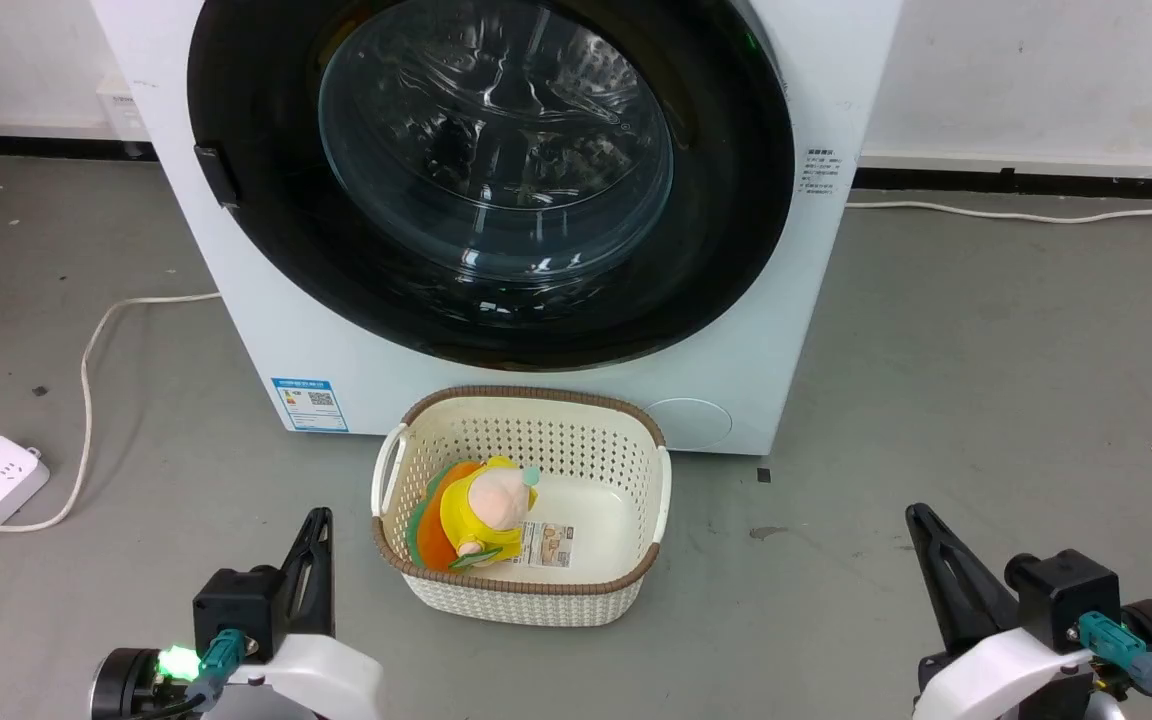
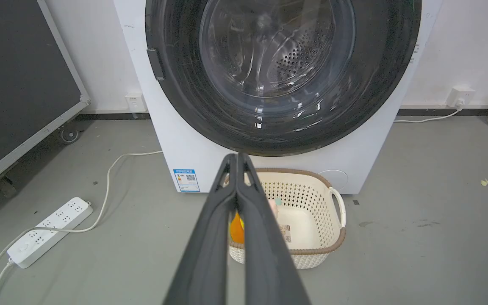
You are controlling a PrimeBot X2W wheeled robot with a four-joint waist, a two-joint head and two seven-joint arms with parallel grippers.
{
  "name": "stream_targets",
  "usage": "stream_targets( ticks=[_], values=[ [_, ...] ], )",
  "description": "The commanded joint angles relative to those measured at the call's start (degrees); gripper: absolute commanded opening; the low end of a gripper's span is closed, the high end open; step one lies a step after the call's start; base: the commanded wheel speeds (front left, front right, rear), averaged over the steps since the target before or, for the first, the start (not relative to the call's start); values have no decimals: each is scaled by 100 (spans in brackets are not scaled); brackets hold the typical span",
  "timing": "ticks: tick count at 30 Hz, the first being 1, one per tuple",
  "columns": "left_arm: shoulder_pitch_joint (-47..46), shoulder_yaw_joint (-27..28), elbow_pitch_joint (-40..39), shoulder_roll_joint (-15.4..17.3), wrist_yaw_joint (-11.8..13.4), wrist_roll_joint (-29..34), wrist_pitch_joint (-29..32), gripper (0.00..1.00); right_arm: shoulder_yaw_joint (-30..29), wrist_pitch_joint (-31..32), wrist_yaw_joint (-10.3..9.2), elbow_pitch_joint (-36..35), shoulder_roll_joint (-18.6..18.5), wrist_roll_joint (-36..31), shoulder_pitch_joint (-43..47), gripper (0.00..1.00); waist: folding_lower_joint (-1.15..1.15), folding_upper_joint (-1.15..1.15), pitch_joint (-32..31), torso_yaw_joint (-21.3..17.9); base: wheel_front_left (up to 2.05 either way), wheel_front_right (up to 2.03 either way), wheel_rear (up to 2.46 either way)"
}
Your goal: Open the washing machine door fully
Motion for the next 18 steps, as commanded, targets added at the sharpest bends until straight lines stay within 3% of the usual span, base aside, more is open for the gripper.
stream_targets(
  ticks=[1,18],
  values=[
    [-85,4,-21,3,16,50,3,0,-3,8,-5,-26,26,-43,-68,0,0,0,0,0,0,0,0],
    [-85,4,-21,3,16,50,3,0,-3,8,-5,-26,26,-43,-68,0,0,0,0,0,0,0,0]
  ],
)
